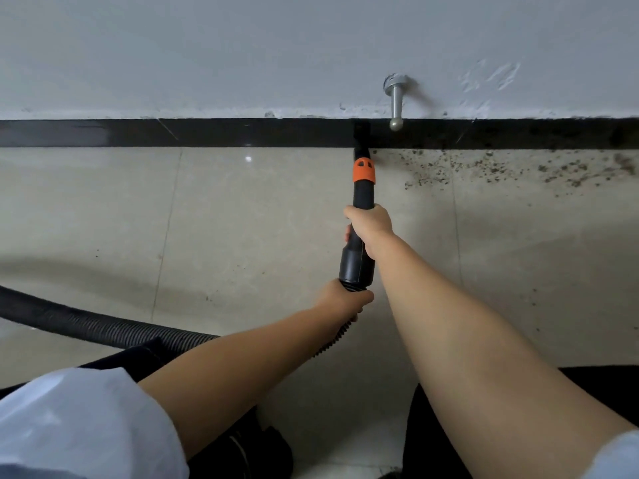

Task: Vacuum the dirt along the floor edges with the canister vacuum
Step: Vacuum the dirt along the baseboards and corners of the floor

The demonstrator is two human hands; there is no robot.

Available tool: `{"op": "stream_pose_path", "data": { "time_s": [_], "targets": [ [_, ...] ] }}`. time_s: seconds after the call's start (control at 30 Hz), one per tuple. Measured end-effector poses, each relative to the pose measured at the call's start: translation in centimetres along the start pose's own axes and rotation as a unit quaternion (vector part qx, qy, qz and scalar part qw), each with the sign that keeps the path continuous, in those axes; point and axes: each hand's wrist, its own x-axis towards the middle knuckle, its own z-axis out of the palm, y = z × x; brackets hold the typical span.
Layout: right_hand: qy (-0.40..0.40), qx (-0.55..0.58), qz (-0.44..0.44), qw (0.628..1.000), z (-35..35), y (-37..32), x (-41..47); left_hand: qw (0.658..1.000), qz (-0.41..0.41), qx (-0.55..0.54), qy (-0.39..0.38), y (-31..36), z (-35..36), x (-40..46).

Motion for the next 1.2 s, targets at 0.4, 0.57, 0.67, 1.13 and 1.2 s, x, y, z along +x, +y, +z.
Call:
{"op": "stream_pose_path", "data": {
  "time_s": [0.4, 0.57, 0.67, 1.13, 1.2],
  "targets": [
    [0.068, 0.067, 0.022, 0.995, -5.5, 0.0, 0.9, 0.998, 0.021, 0.037, -0.054, 2.6, 3.1, -0.5],
    [0.043, 0.054, 0.017, 0.997, -4.8, -0.6, 0.9, 0.998, 0.008, 0.033, -0.056, 3.2, 2.5, -0.8],
    [-0.006, 0.005, 0.008, 1.000, -2.4, -0.6, 0.3, 1.000, -0.004, -0.012, -0.028, 1.8, 1.9, -1.0],
    [-0.172, -0.112, -0.024, 0.978, 8.0, -2.2, -0.5, 0.989, -0.022, -0.105, 0.098, 0.4, -4.7, -2.1],
    [-0.179, -0.108, -0.020, 0.978, 8.7, -3.0, -0.4, 0.989, -0.026, -0.097, 0.105, 1.1, -5.9, -2.1]
  ]
}}
